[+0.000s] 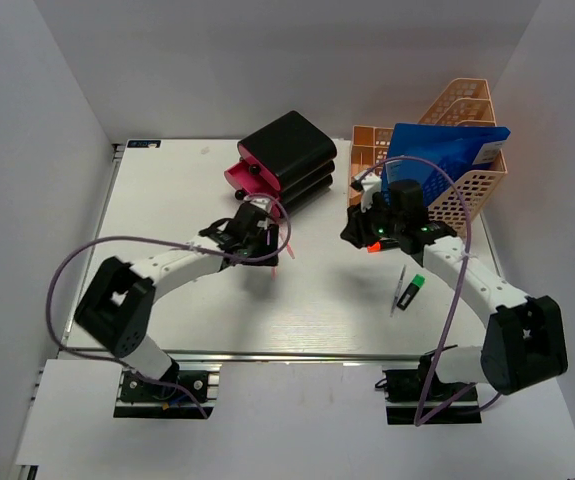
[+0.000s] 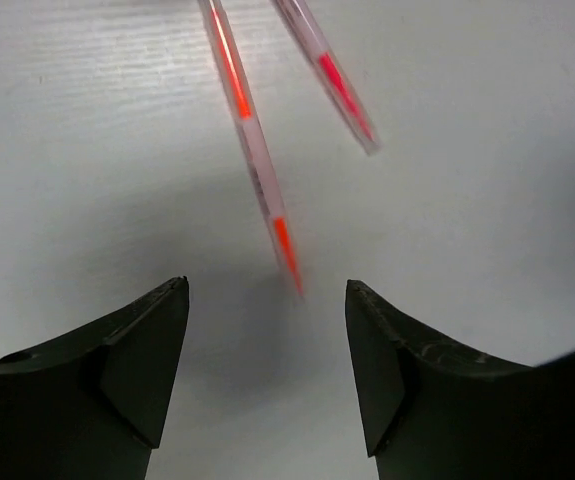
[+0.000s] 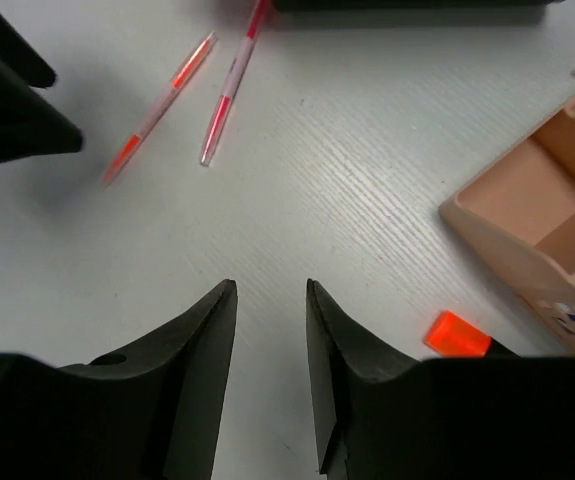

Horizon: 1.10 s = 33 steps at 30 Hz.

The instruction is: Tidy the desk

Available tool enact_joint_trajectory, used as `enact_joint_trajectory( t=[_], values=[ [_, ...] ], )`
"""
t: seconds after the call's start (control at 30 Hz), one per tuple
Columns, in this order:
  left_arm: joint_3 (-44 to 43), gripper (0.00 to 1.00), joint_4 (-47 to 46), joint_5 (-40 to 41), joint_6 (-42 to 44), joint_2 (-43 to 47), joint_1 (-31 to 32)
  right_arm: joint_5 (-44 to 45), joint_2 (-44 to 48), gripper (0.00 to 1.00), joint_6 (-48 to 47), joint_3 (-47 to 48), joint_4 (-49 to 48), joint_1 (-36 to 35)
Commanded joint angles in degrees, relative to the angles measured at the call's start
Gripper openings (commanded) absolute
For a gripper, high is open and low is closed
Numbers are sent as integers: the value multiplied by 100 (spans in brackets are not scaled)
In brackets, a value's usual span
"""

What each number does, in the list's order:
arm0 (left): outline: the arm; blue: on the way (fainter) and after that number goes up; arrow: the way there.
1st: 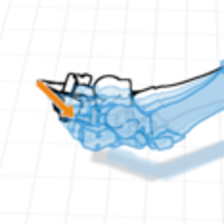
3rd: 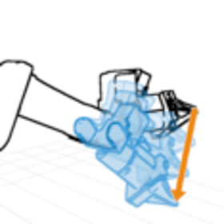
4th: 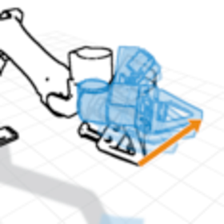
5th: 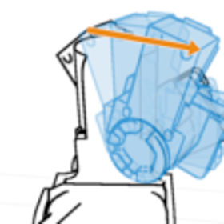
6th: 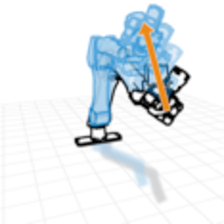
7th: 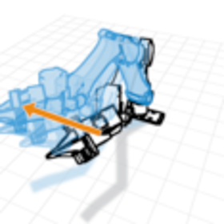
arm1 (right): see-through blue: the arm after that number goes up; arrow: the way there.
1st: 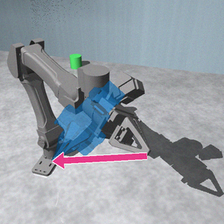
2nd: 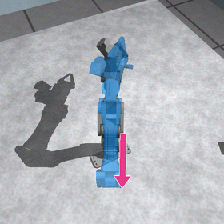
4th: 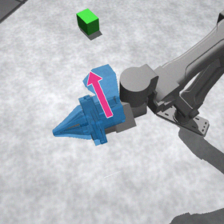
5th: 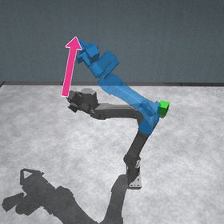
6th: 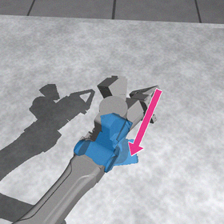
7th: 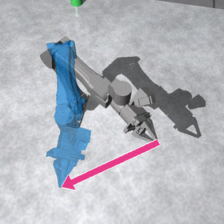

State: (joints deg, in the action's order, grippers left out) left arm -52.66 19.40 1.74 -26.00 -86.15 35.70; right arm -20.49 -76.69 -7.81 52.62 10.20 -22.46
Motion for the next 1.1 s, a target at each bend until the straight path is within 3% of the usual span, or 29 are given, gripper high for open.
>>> enact_joint_trajectory(
  t=[0.0, 0.2, 0.43, 0.73, 0.93, 1.07],
  values=[
    [-621, 74, 398, 1267, -239, -630, 279, -517, 365, 40, 87, -41, -255, 302],
    [-1649, 72, 740, 1873, -248, -1674, 543, -438, 655, 41, -45, -226, -457, 417],
    [-2494, 55, 1294, 2226, -257, -2336, 596, -526, 716, 40, -98, -288, -483, 514],
    [-2415, 47, 1198, 2024, -221, -2687, 490, -596, 751, 40, -115, -340, -501, 593],
    [-2275, 23, 1172, 1672, -248, -2767, 437, -632, 778, 40, -133, -349, -501, 637],
    [-1827, 17, 1093, 1233, -371, -2539, 437, -675, 804, 40, -133, -358, -519, 673]
  ],
)
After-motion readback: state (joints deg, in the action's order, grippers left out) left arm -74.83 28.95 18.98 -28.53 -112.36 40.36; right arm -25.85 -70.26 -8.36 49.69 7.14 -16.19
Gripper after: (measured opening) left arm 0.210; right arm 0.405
